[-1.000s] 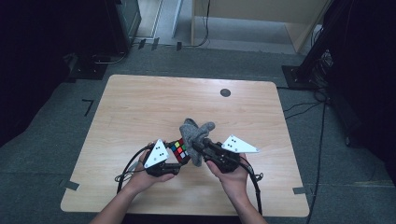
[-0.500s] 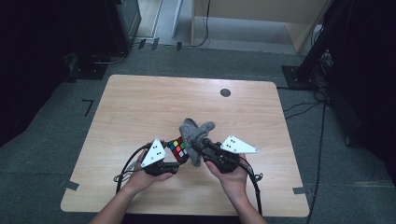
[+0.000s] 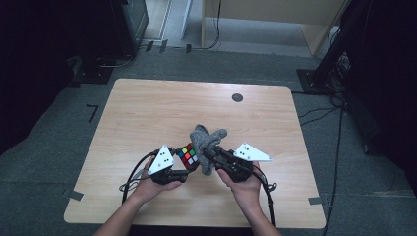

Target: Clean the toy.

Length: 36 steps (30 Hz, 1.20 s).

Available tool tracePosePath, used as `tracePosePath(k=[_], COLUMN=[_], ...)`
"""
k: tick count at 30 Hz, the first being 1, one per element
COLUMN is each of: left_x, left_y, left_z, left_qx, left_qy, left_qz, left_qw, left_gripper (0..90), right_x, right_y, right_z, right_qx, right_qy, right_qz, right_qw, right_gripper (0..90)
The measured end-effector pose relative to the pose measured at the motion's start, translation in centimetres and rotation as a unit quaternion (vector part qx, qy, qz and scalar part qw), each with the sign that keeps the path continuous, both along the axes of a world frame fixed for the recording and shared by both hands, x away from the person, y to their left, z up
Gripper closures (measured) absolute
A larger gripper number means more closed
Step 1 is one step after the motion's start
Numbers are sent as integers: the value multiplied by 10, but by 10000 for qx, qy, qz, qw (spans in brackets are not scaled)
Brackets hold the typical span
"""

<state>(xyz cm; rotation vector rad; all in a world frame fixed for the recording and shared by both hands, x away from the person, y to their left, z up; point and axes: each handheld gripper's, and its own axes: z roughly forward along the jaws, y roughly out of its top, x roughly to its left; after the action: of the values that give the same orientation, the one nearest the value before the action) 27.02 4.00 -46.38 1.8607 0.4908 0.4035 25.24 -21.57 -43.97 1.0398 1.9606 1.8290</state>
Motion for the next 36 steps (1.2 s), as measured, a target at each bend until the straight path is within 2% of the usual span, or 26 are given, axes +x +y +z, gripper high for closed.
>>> tracePosePath(k=[2, 4, 7, 10, 11, 13, 15, 17, 19, 21, 23, 25, 27, 28, 30, 33, 35, 36], left_x=[1, 3, 3, 1, 1, 1, 1, 2, 3, 2, 2, 1, 1, 1, 2, 5, 7, 9], left_y=[3, 5, 4, -2, -3, 0, 3, 6, 5, 2, 0, 1, 2, 3, 5, 10, 13, 14], left_z=[2, 2, 0, -3, -3, 0, 2, 4, 2, 1, 0, 1, 2, 3, 5, 7, 8, 7], left_qx=[-142, -255, -245, 28, 20, -97, -197, -292, -233, -119, 0, -47, -54, -85, -177, -278, -301, -318], left_qy=[57, 160, 200, 122, 122, 131, 114, 168, 170, 146, 121, 126, 108, 97, 104, 113, 157, 188], left_qz=[-32, -28, -53, -61, -73, -73, -78, -82, -68, -60, -86, -87, -72, -55, -8, 115, 166, 196], left_qw=[9999, 9995, 9995, 9999, 9999, 9998, 9997, 9994, 9996, 9998, 9999, 9999, 9999, 9999, 9998, 9995, 9993, 9991], left_gripper=[340, 340, 340, 341, 340, 341, 341, 340, 340, 340, 341, 341, 341, 341, 341, 341, 341, 341], right_x=[3, 4, 4, -2, -4, -6, -3, 1, 4, 2, -2, -5, -2, 0, 5, 13, 17, 19], right_y=[-3, -5, -6, 1, 4, 7, 3, -2, -5, -2, 3, 5, 3, 1, -4, -17, -22, -22], right_z=[-5, -10, -9, -1, 3, 6, 2, -4, -8, -5, -1, 3, 1, -2, -10, -22, -29, -32], right_qx=[-68, -321, -214, -94, -44, -92, -6, -126, -143, -208, -145, -71, -14, -25, -323, -424, -670, -933], right_qy=[18, -88, -1, -74, -132, -270, -193, -80, 73, 12, -110, -225, -202, -158, -113, 132, 105, 79], right_qz=[-128, -283, -247, -33, 67, 82, 45, -130, -181, -170, -39, 76, 93, 55, -226, -555, -826, -979], right_qw=[9999, 9990, 9995, 9999, 9999, 9996, 9998, 9998, 9997, 9996, 9998, 9997, 9998, 9999, 9992, 9975, 9943, 9908], right_gripper=[742, 742, 743, 742, 742, 742, 743, 744, 743, 743, 742, 742, 741, 740, 740, 732, 698, 692])
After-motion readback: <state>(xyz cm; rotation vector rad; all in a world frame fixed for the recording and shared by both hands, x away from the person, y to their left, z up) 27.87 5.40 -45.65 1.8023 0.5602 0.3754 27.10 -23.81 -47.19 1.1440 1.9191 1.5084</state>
